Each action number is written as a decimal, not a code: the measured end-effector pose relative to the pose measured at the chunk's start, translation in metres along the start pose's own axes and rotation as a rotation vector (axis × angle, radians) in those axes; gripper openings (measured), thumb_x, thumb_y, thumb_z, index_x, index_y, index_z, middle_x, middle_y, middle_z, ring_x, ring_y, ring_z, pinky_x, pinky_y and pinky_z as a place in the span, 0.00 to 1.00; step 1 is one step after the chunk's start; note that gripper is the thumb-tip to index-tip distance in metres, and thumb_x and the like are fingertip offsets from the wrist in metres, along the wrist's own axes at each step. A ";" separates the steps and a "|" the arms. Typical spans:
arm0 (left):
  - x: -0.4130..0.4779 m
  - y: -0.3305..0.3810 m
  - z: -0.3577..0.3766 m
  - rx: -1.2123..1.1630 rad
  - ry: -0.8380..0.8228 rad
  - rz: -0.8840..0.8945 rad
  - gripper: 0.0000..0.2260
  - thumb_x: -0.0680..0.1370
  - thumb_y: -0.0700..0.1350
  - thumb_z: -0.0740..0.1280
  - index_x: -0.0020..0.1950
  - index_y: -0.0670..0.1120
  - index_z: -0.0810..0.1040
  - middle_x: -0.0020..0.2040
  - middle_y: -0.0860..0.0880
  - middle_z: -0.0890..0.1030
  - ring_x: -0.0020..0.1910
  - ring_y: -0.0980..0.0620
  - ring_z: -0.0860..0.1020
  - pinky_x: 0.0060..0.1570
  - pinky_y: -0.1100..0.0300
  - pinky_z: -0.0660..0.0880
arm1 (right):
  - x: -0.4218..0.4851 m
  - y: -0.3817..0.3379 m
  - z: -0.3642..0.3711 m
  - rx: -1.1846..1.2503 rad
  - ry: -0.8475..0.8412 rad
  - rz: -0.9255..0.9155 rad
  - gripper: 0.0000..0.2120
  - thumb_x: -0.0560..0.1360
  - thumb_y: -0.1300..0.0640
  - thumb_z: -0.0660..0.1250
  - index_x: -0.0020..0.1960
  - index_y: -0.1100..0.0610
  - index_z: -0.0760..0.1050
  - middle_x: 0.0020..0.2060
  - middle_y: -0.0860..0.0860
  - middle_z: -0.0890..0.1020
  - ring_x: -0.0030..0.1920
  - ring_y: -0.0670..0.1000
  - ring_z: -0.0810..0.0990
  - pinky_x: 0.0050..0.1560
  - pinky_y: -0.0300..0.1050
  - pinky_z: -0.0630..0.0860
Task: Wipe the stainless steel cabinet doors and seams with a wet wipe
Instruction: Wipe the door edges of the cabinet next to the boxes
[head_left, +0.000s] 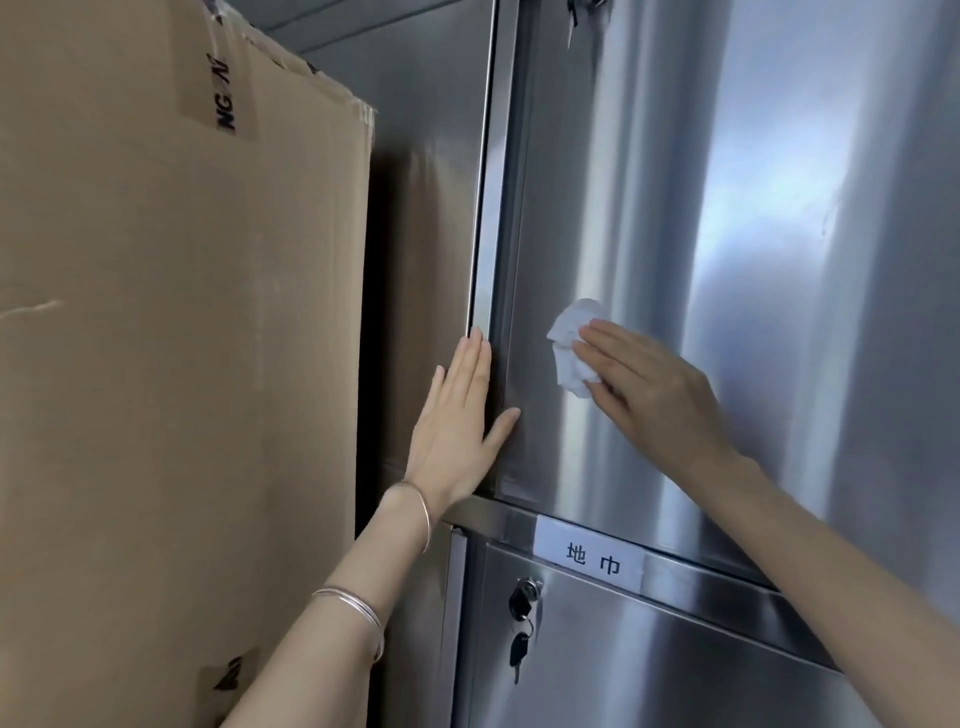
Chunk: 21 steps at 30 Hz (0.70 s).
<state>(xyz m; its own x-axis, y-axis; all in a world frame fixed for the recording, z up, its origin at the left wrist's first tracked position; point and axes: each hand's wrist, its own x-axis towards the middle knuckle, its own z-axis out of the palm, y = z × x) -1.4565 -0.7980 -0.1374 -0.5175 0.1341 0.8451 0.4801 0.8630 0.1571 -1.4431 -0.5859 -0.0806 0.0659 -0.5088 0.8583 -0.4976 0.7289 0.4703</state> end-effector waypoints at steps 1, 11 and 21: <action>-0.009 -0.005 -0.001 -0.030 0.012 -0.015 0.31 0.82 0.49 0.58 0.78 0.45 0.45 0.78 0.54 0.42 0.76 0.59 0.40 0.75 0.62 0.41 | 0.000 0.000 0.000 -0.002 0.002 -0.003 0.13 0.73 0.65 0.70 0.57 0.62 0.80 0.59 0.54 0.80 0.60 0.53 0.79 0.55 0.48 0.78; -0.169 -0.032 0.067 -0.128 -0.126 -0.345 0.41 0.76 0.48 0.68 0.78 0.45 0.43 0.77 0.56 0.38 0.77 0.60 0.41 0.72 0.71 0.41 | -0.039 -0.023 0.006 0.059 0.000 -0.026 0.12 0.72 0.68 0.71 0.55 0.66 0.80 0.57 0.58 0.80 0.59 0.57 0.79 0.57 0.53 0.77; -0.168 -0.026 0.088 -0.073 -0.113 -0.411 0.41 0.73 0.39 0.67 0.78 0.40 0.45 0.77 0.51 0.38 0.77 0.56 0.39 0.74 0.62 0.54 | -0.040 -0.023 0.007 0.158 -0.051 -0.054 0.10 0.73 0.67 0.69 0.55 0.64 0.81 0.56 0.56 0.81 0.57 0.55 0.80 0.57 0.51 0.78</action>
<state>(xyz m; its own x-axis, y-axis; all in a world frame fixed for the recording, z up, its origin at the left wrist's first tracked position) -1.4439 -0.7997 -0.3287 -0.7485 -0.1574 0.6441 0.2647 0.8198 0.5079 -1.4399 -0.5857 -0.1268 0.0538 -0.5709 0.8192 -0.6242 0.6211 0.4738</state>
